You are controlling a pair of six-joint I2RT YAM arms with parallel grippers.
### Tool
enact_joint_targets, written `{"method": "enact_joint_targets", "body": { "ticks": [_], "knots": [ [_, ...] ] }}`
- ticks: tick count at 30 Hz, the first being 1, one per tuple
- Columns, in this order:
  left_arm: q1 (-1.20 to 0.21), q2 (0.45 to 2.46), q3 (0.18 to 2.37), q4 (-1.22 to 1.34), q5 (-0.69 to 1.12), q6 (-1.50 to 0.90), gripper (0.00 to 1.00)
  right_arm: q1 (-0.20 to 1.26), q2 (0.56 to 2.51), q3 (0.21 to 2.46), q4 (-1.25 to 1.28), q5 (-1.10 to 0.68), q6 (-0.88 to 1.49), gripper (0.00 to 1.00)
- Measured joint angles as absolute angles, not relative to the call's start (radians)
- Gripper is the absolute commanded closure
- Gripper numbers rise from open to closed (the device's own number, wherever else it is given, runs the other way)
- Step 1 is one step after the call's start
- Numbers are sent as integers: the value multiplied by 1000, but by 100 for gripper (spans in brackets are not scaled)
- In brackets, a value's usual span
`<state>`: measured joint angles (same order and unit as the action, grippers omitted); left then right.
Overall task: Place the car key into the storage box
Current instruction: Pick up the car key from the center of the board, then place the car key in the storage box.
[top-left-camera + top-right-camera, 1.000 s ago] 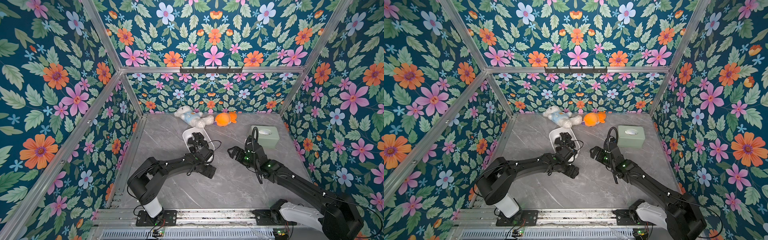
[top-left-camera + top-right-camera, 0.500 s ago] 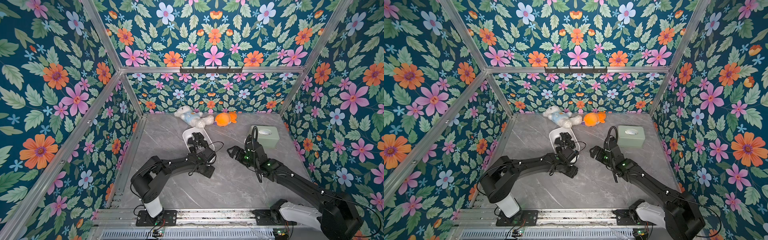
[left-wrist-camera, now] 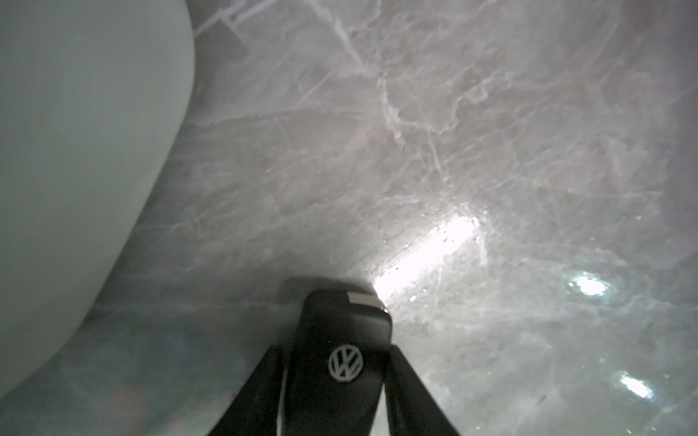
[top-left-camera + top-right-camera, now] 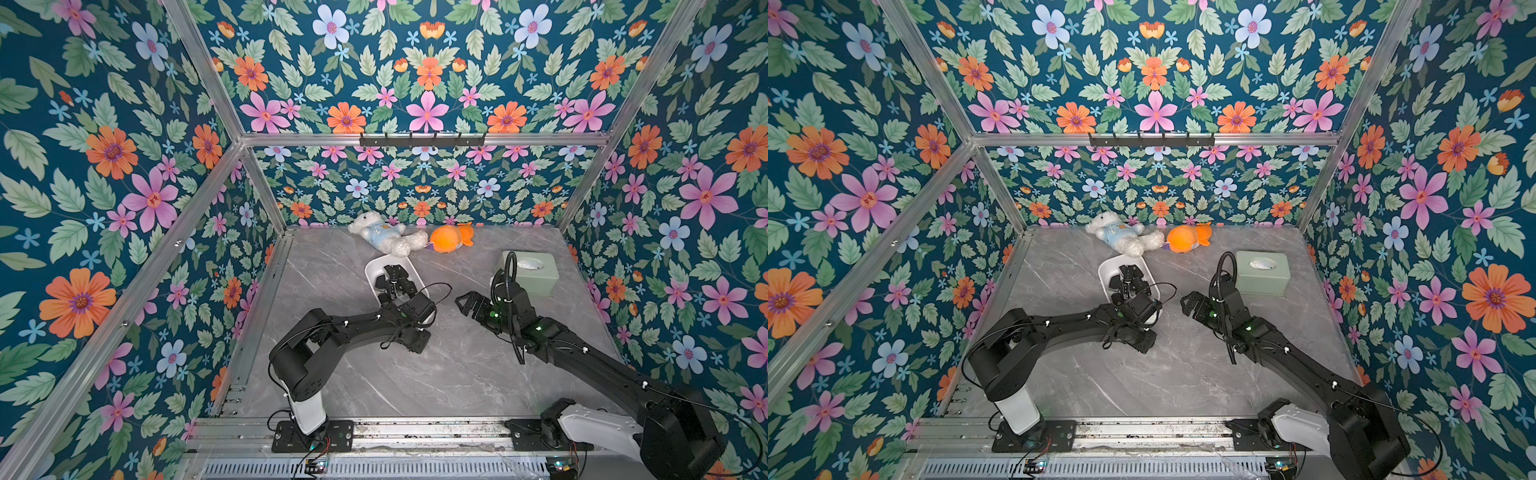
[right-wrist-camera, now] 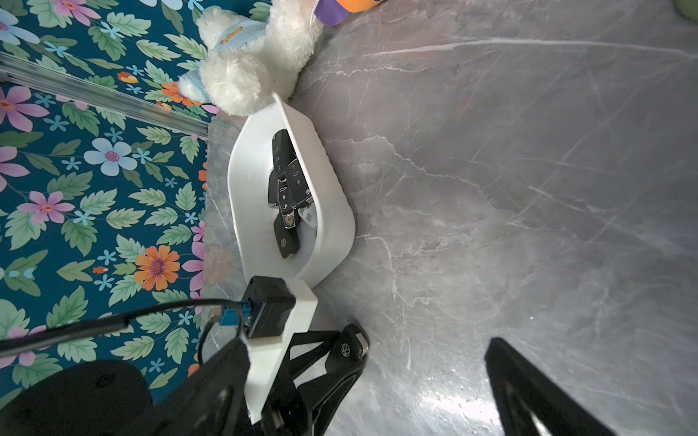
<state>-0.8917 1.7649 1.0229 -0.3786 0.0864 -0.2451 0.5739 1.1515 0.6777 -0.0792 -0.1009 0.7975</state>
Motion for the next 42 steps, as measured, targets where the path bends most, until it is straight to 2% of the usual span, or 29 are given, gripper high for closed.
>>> {"method": "enact_joint_targets", "body": {
  "ticks": [10, 29, 36, 42],
  "knots": [
    [-895, 1776, 1035, -385, 92, -244, 68, 563, 1162, 678, -78, -104, 791, 1],
    [-877, 1666, 1140, -402, 104, -313, 69, 540, 1228, 704, -55, -136, 780, 1],
    [-804, 1643, 1214, -427, 81, -368, 68, 538, 1253, 723, -46, -156, 765, 1],
    [-678, 1643, 1248, -427, 52, -448, 67, 537, 1261, 734, -39, -158, 765, 1]
  ]
}}
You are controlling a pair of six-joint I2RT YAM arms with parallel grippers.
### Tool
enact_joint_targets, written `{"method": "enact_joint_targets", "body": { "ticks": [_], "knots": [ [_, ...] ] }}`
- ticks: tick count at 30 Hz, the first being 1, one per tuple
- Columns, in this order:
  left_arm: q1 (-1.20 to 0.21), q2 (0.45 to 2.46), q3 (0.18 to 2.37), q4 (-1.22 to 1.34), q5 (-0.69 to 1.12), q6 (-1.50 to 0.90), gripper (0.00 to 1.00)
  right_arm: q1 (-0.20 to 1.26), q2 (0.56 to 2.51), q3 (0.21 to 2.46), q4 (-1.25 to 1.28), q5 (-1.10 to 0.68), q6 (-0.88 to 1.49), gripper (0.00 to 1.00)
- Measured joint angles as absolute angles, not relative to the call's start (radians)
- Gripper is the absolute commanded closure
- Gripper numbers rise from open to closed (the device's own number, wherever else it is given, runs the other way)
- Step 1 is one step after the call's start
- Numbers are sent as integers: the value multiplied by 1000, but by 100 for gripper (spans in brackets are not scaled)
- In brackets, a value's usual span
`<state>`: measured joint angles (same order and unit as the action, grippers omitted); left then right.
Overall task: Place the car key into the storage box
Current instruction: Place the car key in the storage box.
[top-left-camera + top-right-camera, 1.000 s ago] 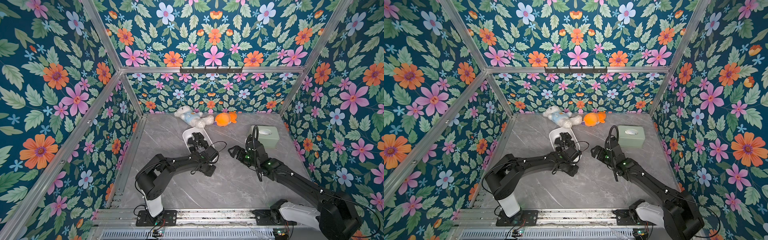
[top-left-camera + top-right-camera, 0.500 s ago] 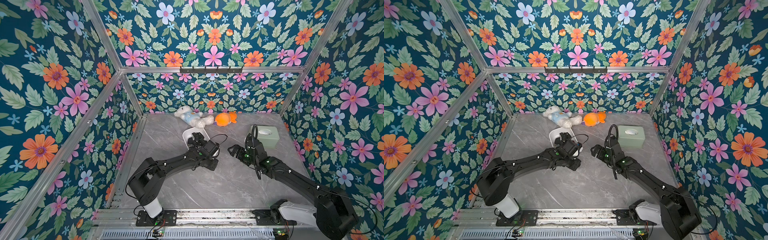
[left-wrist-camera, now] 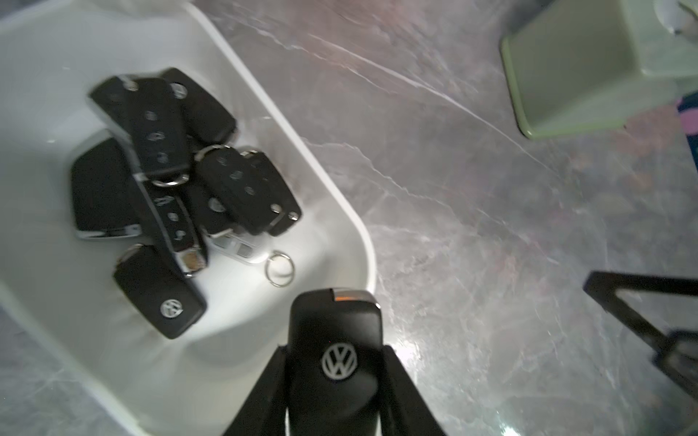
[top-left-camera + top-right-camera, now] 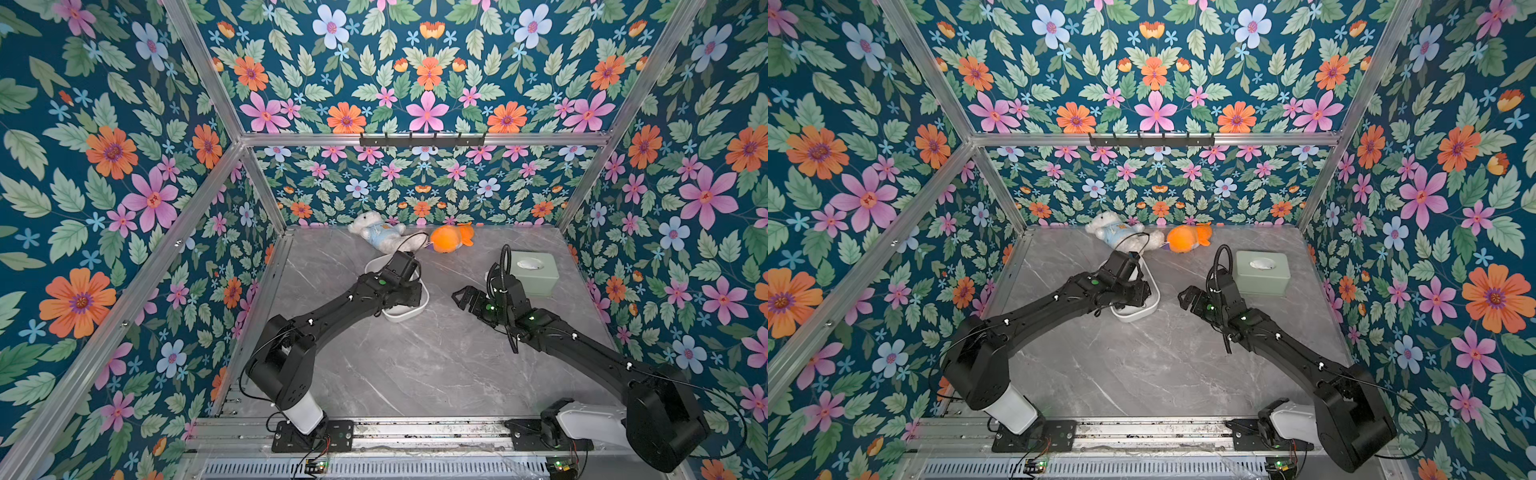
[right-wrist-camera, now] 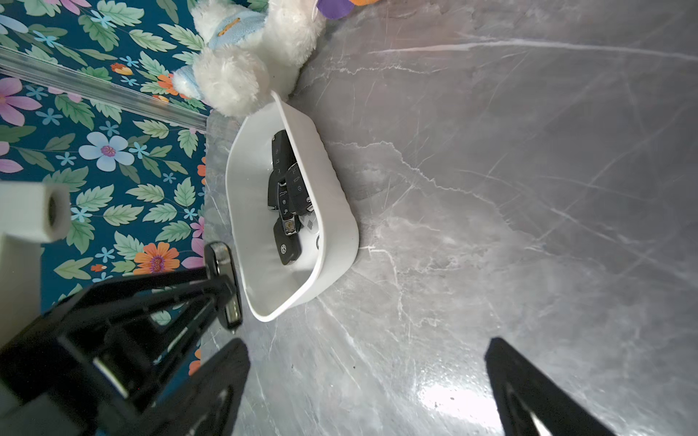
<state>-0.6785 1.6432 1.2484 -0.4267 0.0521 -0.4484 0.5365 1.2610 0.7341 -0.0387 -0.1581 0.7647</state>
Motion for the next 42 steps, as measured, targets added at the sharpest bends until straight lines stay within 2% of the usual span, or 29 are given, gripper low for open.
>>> {"method": "enact_joint_targets", "body": {
  "ticks": [10, 21, 35, 39, 42],
  "knots": [
    [-532, 1760, 1371, -421, -20, -576, 67, 535, 1258, 723, -20, -159, 772, 1],
    [-458, 1951, 1487, -453, -86, -655, 66, 534, 1196, 683, -11, -129, 817, 1],
    [-437, 2068, 1532, -473, -103, -699, 65, 535, 1127, 656, -29, -77, 844, 1],
    [-437, 2078, 1531, -471, -101, -705, 61, 533, 1098, 638, -35, -59, 852, 1],
    [-437, 2078, 1531, -468, -100, -706, 52, 528, 1087, 631, -38, -50, 855, 1]
  ]
}}
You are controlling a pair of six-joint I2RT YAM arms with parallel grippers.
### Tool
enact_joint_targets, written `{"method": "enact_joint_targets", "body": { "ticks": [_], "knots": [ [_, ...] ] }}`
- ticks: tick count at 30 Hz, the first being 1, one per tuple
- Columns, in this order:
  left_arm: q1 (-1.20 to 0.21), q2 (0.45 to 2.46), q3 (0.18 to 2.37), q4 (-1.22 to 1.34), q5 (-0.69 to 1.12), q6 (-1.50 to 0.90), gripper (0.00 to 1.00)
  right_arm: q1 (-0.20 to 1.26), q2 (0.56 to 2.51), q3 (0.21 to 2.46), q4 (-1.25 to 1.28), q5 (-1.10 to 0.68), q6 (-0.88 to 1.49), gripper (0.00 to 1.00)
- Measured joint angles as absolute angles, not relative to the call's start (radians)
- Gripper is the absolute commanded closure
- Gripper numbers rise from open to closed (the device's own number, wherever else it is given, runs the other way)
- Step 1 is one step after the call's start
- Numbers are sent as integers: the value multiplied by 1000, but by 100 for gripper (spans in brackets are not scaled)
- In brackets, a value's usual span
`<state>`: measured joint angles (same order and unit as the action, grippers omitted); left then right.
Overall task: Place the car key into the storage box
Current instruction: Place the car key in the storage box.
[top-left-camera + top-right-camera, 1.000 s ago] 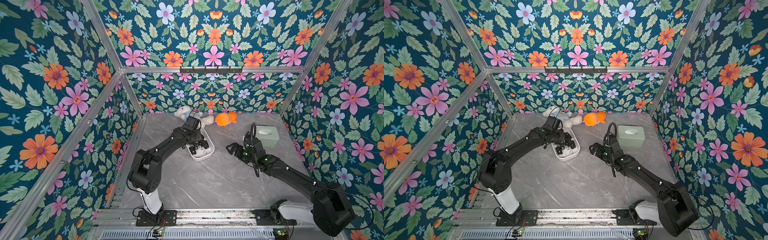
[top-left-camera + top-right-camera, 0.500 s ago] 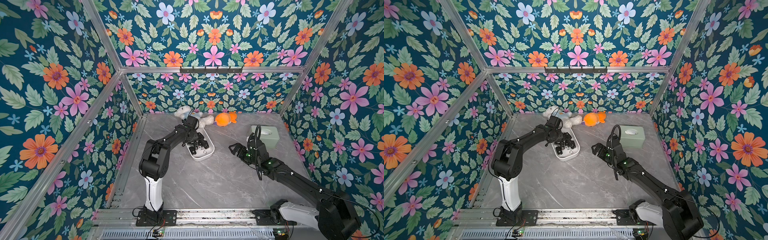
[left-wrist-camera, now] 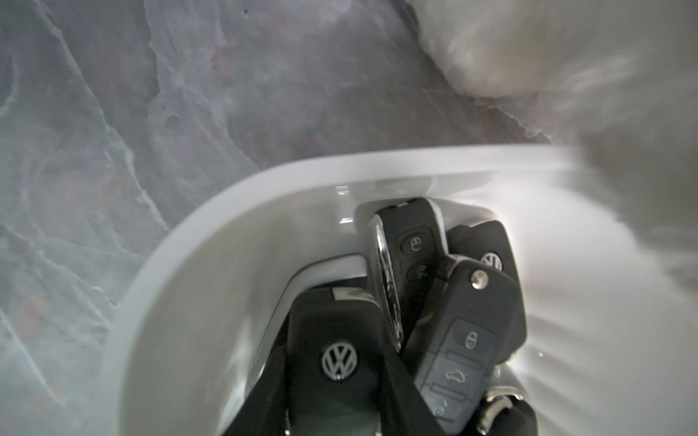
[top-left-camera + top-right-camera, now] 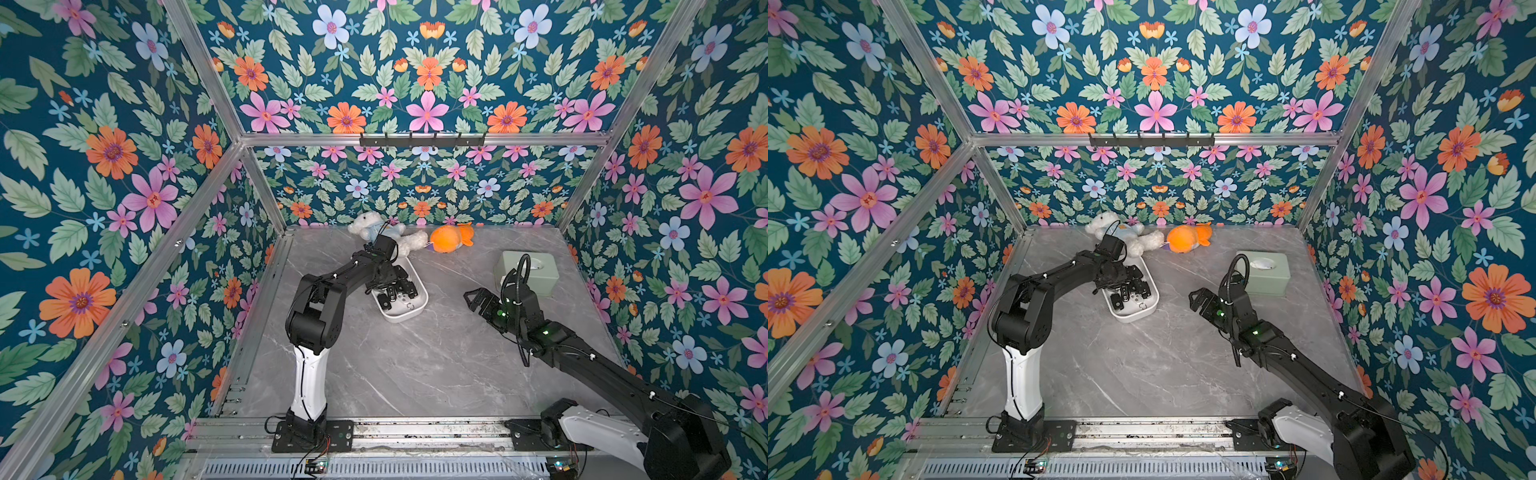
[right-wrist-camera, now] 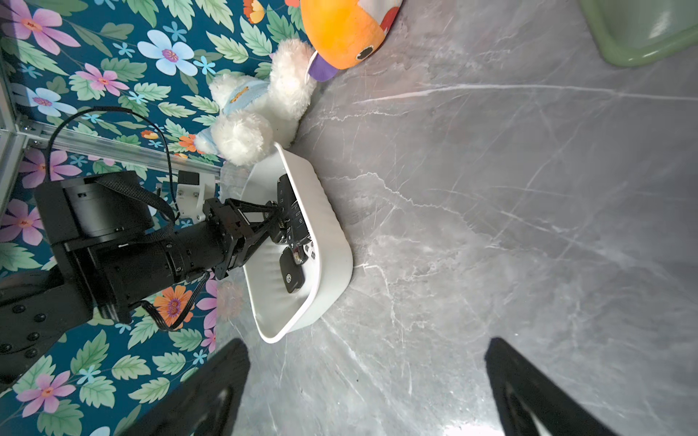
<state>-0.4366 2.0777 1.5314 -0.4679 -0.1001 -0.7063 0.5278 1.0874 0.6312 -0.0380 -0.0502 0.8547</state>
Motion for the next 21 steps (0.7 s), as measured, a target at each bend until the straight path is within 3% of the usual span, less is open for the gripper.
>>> {"method": "enact_joint_targets", "body": {
  "ticks": [9, 15, 19, 21],
  "knots": [
    [-434, 1999, 1515, -477, -106, -702, 25, 509, 1055, 609, -50, 54, 826, 1],
    [-434, 1864, 1466, -459, -108, -687, 16, 349, 980, 524, 18, 142, 731, 1],
    [-434, 1761, 1411, -446, -126, -677, 1, 234, 953, 458, 122, 240, 624, 1],
    [-434, 1715, 1376, -438, -136, -677, 1, 187, 953, 423, 173, 297, 569, 1]
  ]
}}
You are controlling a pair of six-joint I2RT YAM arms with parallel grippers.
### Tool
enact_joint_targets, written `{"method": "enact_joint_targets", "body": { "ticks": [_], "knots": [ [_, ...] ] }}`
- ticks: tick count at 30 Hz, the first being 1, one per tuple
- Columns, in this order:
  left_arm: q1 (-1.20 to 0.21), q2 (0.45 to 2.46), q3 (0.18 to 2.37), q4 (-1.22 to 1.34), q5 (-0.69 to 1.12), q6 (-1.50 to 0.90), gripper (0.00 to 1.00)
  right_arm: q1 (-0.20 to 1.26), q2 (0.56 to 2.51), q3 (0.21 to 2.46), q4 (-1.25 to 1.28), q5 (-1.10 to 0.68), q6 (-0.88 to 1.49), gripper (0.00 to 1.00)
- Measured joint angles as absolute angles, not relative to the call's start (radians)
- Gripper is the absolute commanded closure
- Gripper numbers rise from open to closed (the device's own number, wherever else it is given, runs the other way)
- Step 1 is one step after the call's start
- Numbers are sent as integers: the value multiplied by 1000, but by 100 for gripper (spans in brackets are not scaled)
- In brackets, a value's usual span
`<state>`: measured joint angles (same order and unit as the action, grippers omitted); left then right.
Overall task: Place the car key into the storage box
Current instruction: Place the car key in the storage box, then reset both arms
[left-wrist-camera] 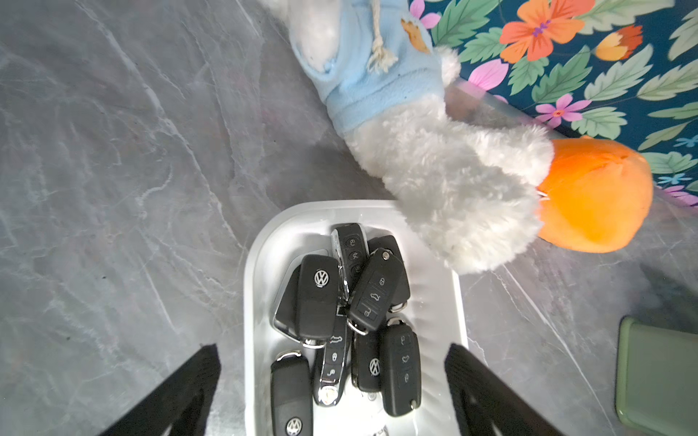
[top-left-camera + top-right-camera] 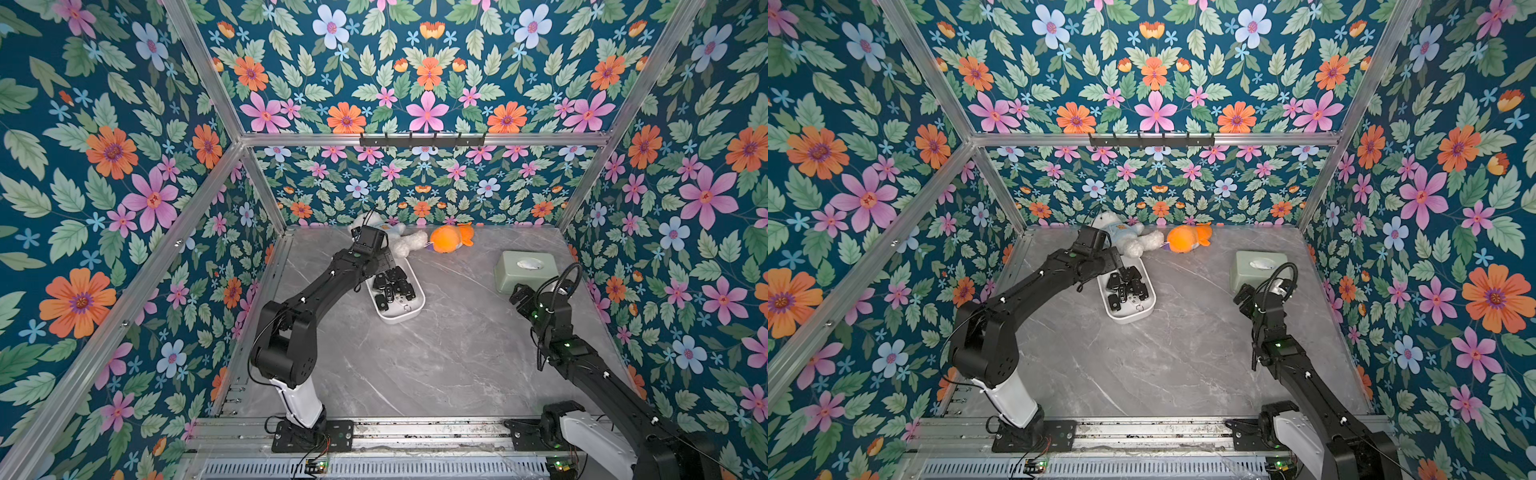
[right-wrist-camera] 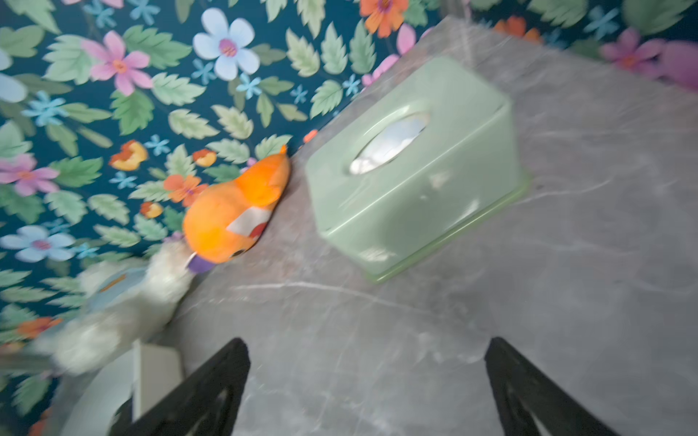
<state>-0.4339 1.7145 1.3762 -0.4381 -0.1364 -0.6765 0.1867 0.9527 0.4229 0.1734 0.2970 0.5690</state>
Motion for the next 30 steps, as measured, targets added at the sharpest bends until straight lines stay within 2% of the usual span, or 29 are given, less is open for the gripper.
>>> {"method": "enact_joint_targets", "body": {
  "ticks": [6, 14, 20, 26, 30],
  "knots": [
    [-434, 1612, 1242, -446, -167, -692, 0, 105, 1000, 327, 307, 452, 435, 1],
    [-434, 1488, 1098, -525, -218, -733, 1, 73, 1155, 179, 748, 578, 223, 1],
    [-430, 1382, 986, -570, -296, -733, 1, 81, 1339, 130, 1102, 577, 146, 1],
    [-394, 1266, 834, -545, -422, -674, 1, 74, 1399, 126, 1235, 499, 94, 1],
    [-353, 1183, 672, -366, -501, -498, 1, 35, 1446, 115, 1284, 441, 93, 1]
  ]
}}
